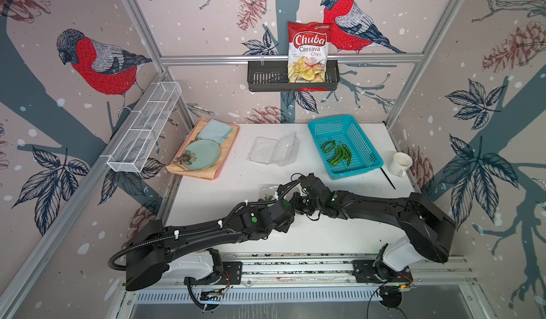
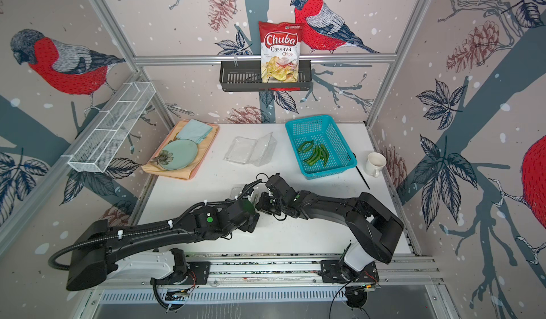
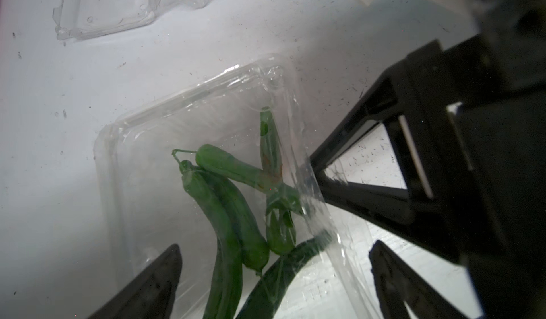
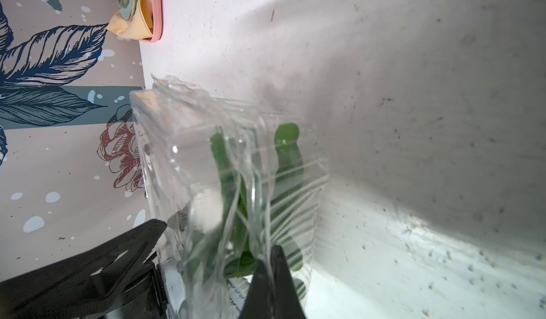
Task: Take small green peppers out of containers
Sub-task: Open the packing box at the center of the board.
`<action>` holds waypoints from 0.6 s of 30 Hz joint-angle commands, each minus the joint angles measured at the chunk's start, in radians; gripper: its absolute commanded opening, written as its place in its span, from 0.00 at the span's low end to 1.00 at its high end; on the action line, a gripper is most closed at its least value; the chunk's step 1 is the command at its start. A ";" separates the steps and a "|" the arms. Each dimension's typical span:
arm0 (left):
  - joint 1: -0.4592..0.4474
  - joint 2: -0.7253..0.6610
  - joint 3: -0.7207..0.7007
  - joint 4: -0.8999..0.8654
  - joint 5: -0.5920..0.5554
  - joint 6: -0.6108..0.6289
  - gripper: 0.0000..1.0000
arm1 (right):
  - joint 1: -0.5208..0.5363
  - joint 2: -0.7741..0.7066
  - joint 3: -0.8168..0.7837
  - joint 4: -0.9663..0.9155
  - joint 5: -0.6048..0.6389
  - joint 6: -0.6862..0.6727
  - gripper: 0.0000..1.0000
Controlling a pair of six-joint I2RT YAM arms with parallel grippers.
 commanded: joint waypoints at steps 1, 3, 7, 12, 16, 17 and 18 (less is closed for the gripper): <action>-0.001 -0.002 -0.009 -0.013 -0.007 -0.037 0.95 | 0.003 -0.013 -0.004 0.021 -0.022 -0.013 0.00; -0.002 -0.008 -0.004 -0.021 -0.006 -0.041 0.95 | 0.003 -0.019 -0.009 0.019 -0.024 -0.014 0.00; -0.002 -0.001 0.007 -0.058 -0.056 -0.041 0.94 | 0.005 -0.048 -0.032 0.018 -0.019 -0.017 0.00; -0.001 0.073 -0.001 -0.098 -0.094 -0.037 0.94 | 0.008 -0.082 -0.040 -0.021 -0.005 -0.046 0.00; -0.001 0.089 0.037 -0.144 -0.144 -0.071 0.91 | 0.018 -0.083 -0.015 -0.112 0.028 -0.085 0.00; -0.001 0.084 0.049 -0.154 -0.160 -0.073 0.90 | 0.019 -0.083 -0.014 -0.124 0.034 -0.089 0.00; -0.001 0.080 0.067 -0.164 -0.178 -0.069 0.89 | 0.021 -0.081 -0.017 -0.131 0.041 -0.091 0.00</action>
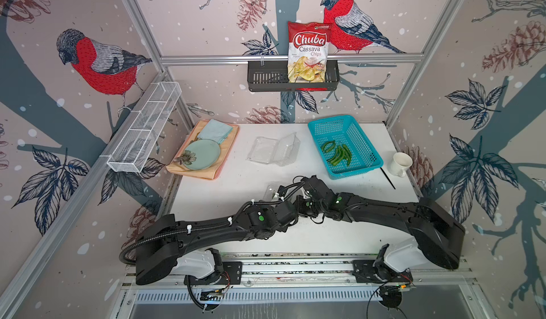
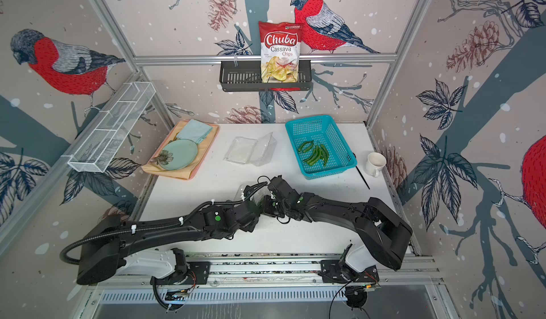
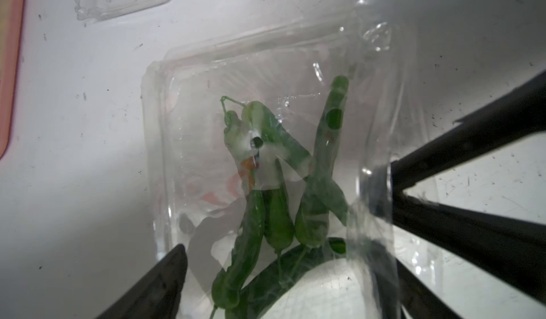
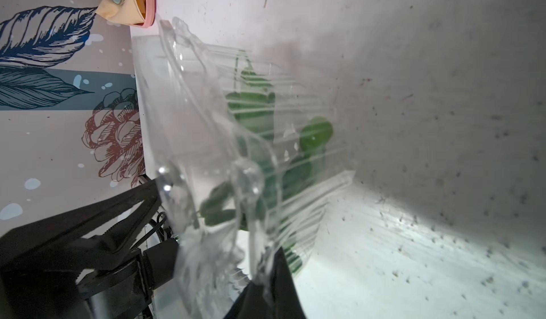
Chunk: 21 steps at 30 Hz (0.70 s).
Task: Take small green peppers out of containers
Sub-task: Open the packing box at the center of the board.
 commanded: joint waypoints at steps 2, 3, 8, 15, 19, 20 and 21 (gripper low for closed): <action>0.000 -0.005 0.061 -0.125 -0.134 -0.014 0.88 | 0.009 -0.004 0.004 -0.060 0.026 -0.033 0.00; -0.001 -0.003 0.078 -0.141 -0.150 -0.007 0.88 | 0.012 -0.002 0.004 -0.068 0.035 -0.029 0.00; -0.002 -0.007 0.133 -0.198 -0.214 0.020 0.87 | 0.023 -0.007 0.000 -0.083 0.085 -0.004 0.00; -0.002 -0.031 0.163 -0.226 -0.240 0.068 0.87 | 0.025 -0.005 0.010 -0.097 0.099 -0.005 0.00; 0.001 -0.055 0.158 -0.251 -0.232 0.053 0.87 | 0.025 -0.010 0.008 -0.107 0.105 -0.006 0.00; 0.001 -0.060 0.156 -0.260 -0.231 0.047 0.87 | 0.025 -0.013 0.007 -0.109 0.105 -0.005 0.00; 0.001 -0.068 0.153 -0.268 -0.230 0.039 0.87 | 0.025 -0.013 0.006 -0.109 0.107 -0.005 0.00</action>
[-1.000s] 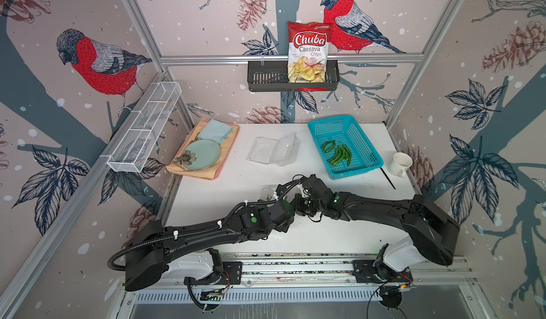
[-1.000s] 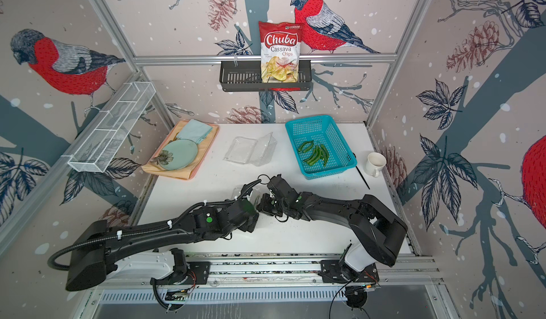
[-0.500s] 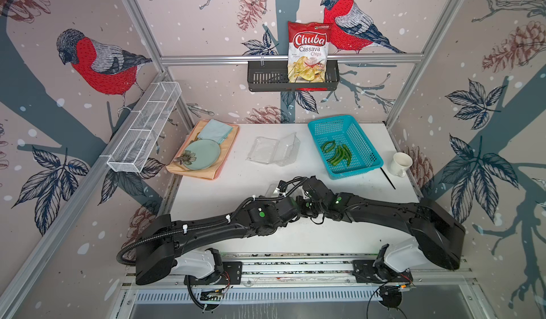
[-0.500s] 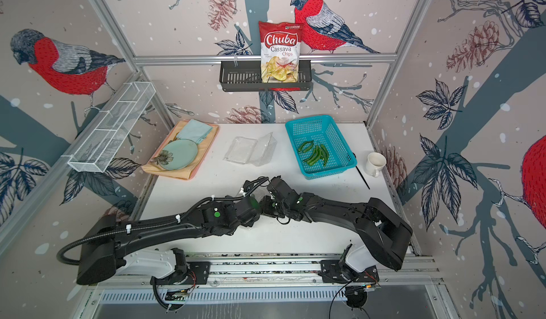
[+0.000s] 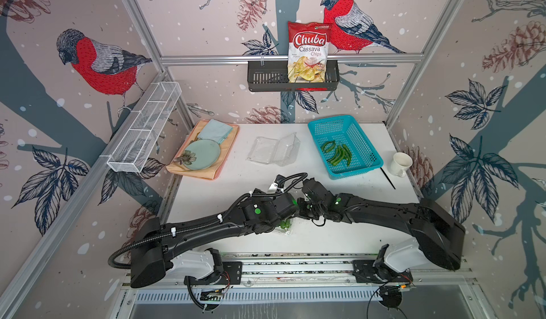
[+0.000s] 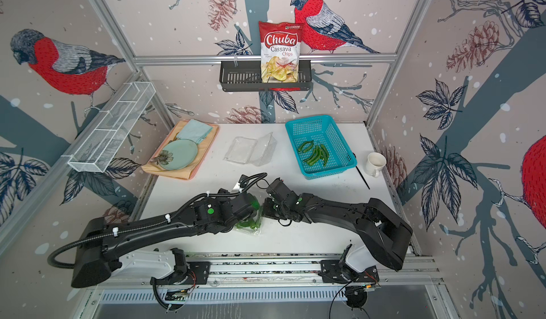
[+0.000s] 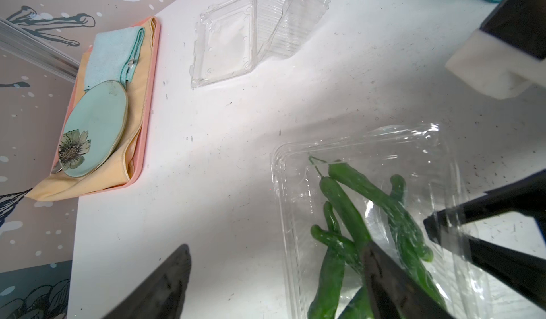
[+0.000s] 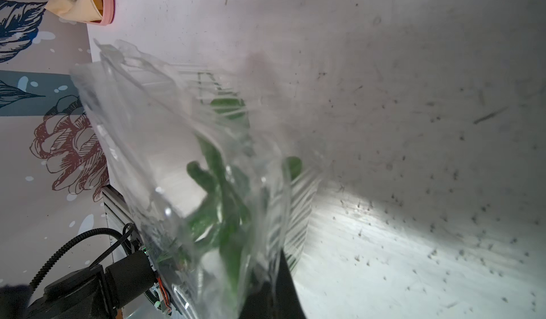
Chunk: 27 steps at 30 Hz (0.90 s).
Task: Take small green peppers out of containers
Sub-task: Open the packing box at the center of the board.
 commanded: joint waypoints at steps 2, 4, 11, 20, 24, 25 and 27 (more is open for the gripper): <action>0.002 -0.029 -0.006 -0.047 -0.012 -0.014 0.88 | 0.001 -0.011 0.001 -0.020 0.021 -0.001 0.00; 0.002 -0.048 -0.005 -0.003 0.053 0.029 0.90 | 0.001 -0.012 -0.002 -0.013 0.019 0.000 0.00; -0.001 -0.093 -0.024 0.148 0.441 0.098 0.98 | -0.008 -0.012 0.001 0.011 -0.008 0.005 0.00; -0.027 -0.084 -0.140 0.238 0.518 0.121 0.98 | -0.051 -0.057 -0.048 0.072 -0.058 0.051 0.00; -0.035 -0.015 -0.124 0.236 0.499 0.120 0.98 | -0.057 -0.042 -0.025 0.048 -0.070 0.030 0.00; -0.035 0.002 -0.118 0.234 0.488 0.122 0.98 | -0.057 -0.036 -0.018 0.043 -0.071 0.026 0.00; -0.039 0.047 -0.097 0.226 0.456 0.125 0.98 | -0.056 -0.027 -0.005 0.036 -0.072 0.022 0.00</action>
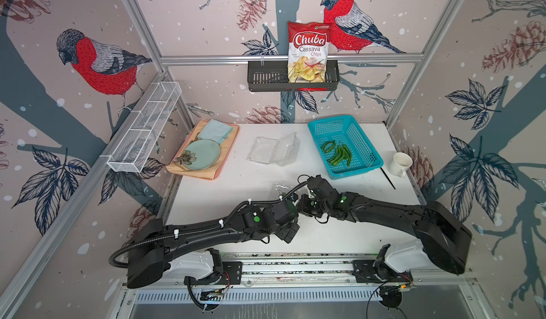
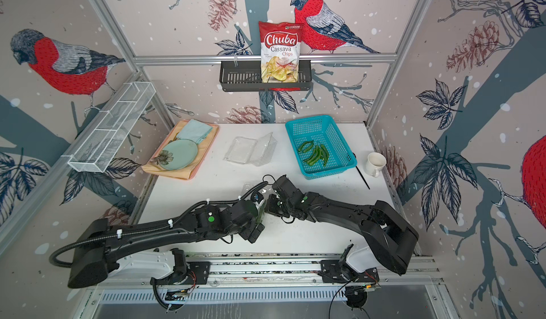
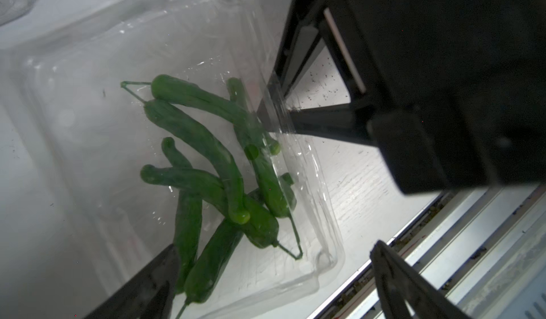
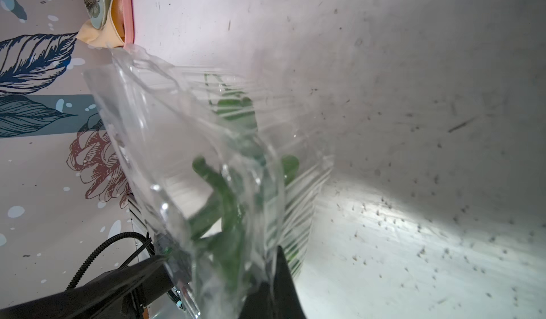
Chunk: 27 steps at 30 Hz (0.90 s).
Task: Take small green peppers out of containers
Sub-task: Open the packing box at the center of the board.
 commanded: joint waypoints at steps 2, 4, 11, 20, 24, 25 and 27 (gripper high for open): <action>-0.010 0.082 0.045 0.003 -0.076 0.004 0.98 | 0.001 0.012 0.025 0.001 -0.016 -0.009 0.00; -0.021 0.126 0.072 -0.030 -0.149 -0.002 0.97 | 0.003 0.016 0.035 -0.005 -0.016 -0.011 0.00; -0.045 0.144 0.120 -0.104 -0.413 -0.017 0.92 | 0.012 0.020 0.058 -0.069 -0.005 -0.047 0.00; -0.053 0.085 0.110 -0.151 -0.531 -0.025 0.88 | 0.020 -0.014 0.022 -0.101 0.036 -0.056 0.00; -0.053 0.087 0.116 -0.169 -0.538 -0.040 0.88 | 0.021 -0.016 0.028 -0.119 0.054 -0.065 0.00; -0.053 0.093 0.119 -0.171 -0.534 -0.041 0.88 | 0.021 -0.016 0.029 -0.119 0.057 -0.066 0.00; -0.054 0.106 0.122 -0.174 -0.533 -0.040 0.88 | 0.021 -0.017 0.029 -0.119 0.058 -0.065 0.00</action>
